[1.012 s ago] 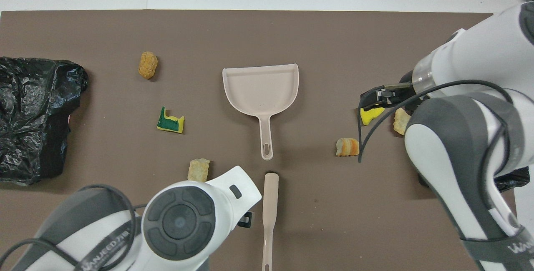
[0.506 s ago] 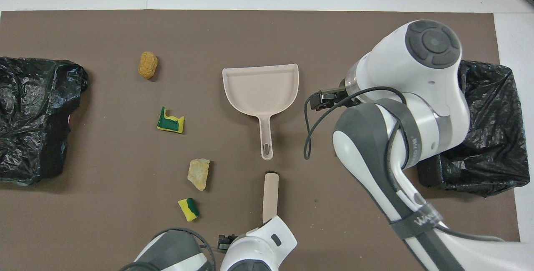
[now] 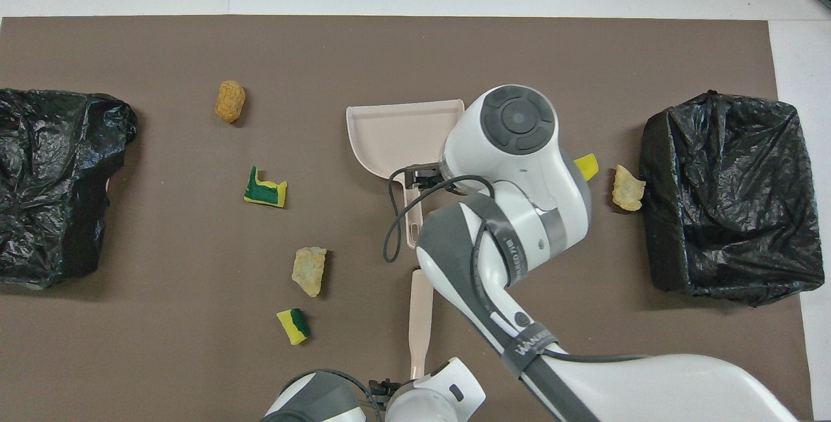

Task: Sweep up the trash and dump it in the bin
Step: 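Reach the right gripper to the dustpan handle and grasp it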

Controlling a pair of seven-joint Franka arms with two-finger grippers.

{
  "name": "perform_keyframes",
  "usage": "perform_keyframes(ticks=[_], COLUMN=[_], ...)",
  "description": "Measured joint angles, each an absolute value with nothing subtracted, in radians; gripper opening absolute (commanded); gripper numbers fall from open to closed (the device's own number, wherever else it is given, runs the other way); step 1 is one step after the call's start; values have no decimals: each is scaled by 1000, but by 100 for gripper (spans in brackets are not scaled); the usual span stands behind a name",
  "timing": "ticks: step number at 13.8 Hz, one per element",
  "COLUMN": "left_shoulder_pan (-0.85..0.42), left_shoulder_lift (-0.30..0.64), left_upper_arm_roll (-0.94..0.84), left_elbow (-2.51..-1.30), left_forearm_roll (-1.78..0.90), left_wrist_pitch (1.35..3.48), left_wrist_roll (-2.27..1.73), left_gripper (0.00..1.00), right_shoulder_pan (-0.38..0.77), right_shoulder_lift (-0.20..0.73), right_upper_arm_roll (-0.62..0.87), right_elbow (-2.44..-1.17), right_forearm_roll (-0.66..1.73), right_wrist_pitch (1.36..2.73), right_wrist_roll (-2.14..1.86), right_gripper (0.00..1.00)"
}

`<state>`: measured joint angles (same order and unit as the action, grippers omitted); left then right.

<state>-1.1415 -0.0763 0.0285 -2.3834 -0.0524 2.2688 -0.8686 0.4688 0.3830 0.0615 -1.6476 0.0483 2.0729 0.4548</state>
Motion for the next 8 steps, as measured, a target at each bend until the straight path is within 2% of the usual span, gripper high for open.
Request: perform_keyframes(ticks=[1,7,8], left_shoulder_pan=[-1151,-1164,-1164], left_shoulder_lift=[-63,-49,-51], left_upper_arm_roll=[29,33,35], left_elbow=[-2389,-2388,-2388], left_forearm_roll=[-52,-52,-52], left_wrist_pitch=[2289,2306,2305], left_wrist_roll=[-873,-892,-893], left_gripper=[100,100,91], right_shoulder_pan=[493,553,553], right_shoulder_lift=[406,442,442], right_upper_arm_roll=[62,61,60], right_elbow=[-1648,-1665,-1672], right_forearm_roll=[22,-64,-64], right_wrist_pitch=[2102,2138,2138], right_wrist_roll=[484,521,524], right_gripper=[63,60,60])
